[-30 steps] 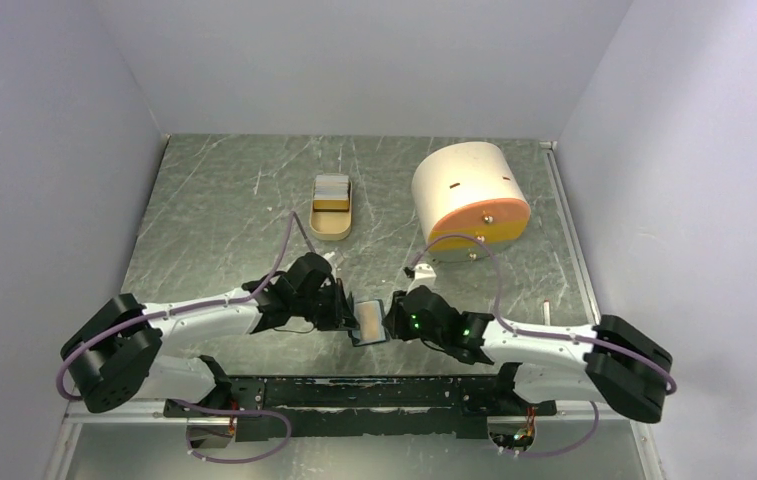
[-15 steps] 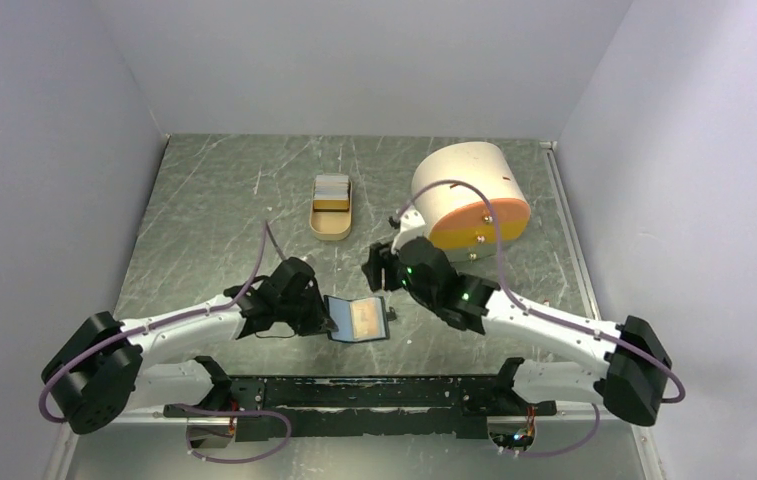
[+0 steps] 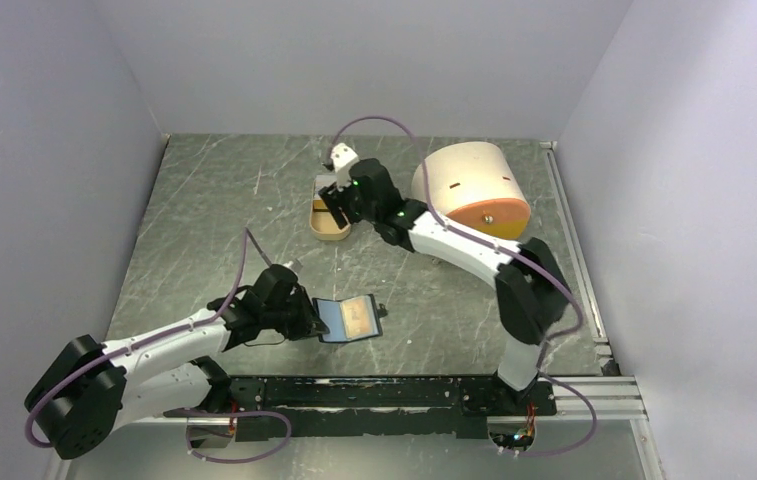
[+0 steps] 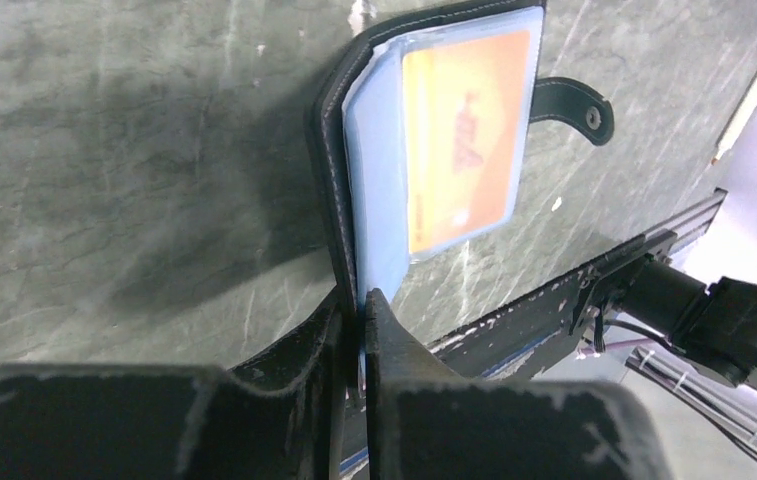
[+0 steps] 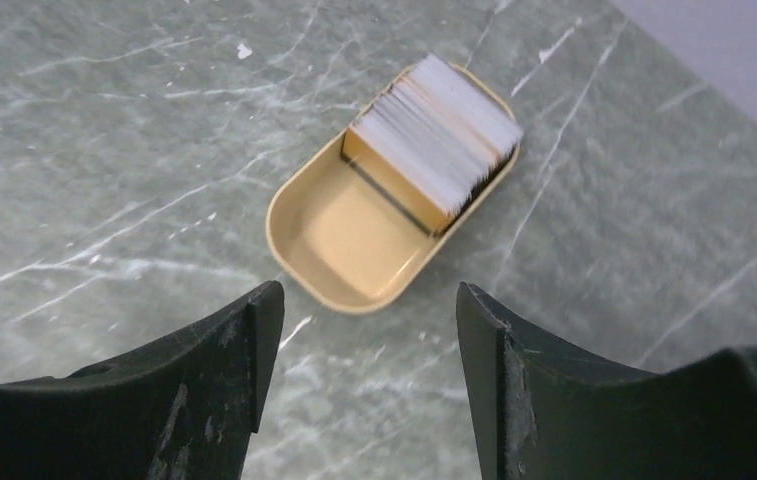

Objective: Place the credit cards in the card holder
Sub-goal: Pick up the credit card from the storage box.

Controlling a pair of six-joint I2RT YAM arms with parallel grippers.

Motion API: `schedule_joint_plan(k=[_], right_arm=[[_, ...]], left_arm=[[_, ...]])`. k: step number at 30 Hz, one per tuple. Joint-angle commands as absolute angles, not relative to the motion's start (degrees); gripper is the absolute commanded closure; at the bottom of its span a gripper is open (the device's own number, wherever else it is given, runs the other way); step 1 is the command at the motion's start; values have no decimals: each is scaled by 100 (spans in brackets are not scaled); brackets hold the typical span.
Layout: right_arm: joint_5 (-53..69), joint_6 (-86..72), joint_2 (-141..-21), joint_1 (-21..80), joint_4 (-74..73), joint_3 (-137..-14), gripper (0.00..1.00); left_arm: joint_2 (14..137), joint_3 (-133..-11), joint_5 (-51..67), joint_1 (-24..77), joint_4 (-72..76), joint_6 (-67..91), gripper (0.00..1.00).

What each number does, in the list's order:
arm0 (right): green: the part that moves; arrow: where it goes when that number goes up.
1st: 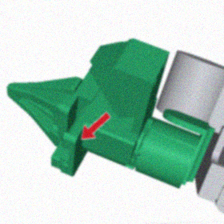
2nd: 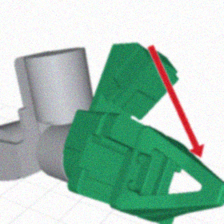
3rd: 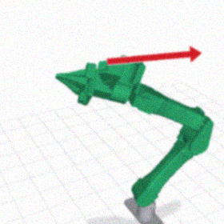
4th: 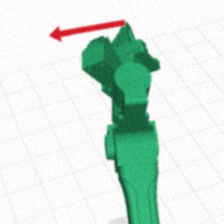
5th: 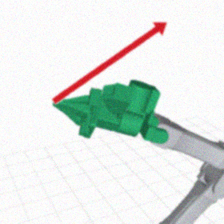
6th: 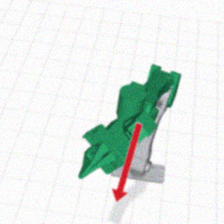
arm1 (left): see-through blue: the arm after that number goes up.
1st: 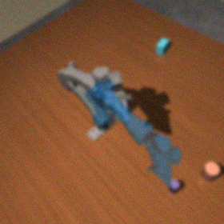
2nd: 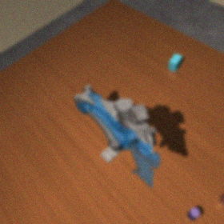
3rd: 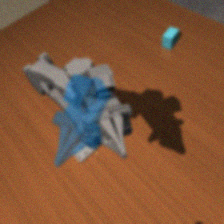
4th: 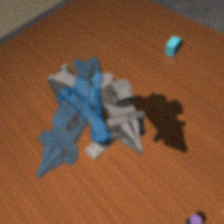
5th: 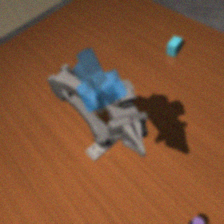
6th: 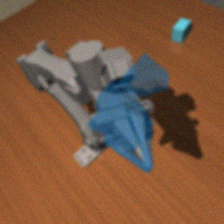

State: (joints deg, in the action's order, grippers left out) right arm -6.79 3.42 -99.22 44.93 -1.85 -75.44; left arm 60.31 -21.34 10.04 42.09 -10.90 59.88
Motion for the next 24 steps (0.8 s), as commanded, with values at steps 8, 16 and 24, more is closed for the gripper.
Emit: schedule_joint_plan(k=[8,16,24], right_arm=[[-402,2732,-12323,4365,-652,-9853,30],[-618,3637,-13050,4327,-674,-10450,29],[-623,3973,-13456,4268,-855,-10812,29]], left_arm=[[5974,-2099,1554,4171,-669,5640,86],[5784,-2070,1478,4175,-851,5628,85],[5746,-2089,1443,4173,-963,5643,86]])
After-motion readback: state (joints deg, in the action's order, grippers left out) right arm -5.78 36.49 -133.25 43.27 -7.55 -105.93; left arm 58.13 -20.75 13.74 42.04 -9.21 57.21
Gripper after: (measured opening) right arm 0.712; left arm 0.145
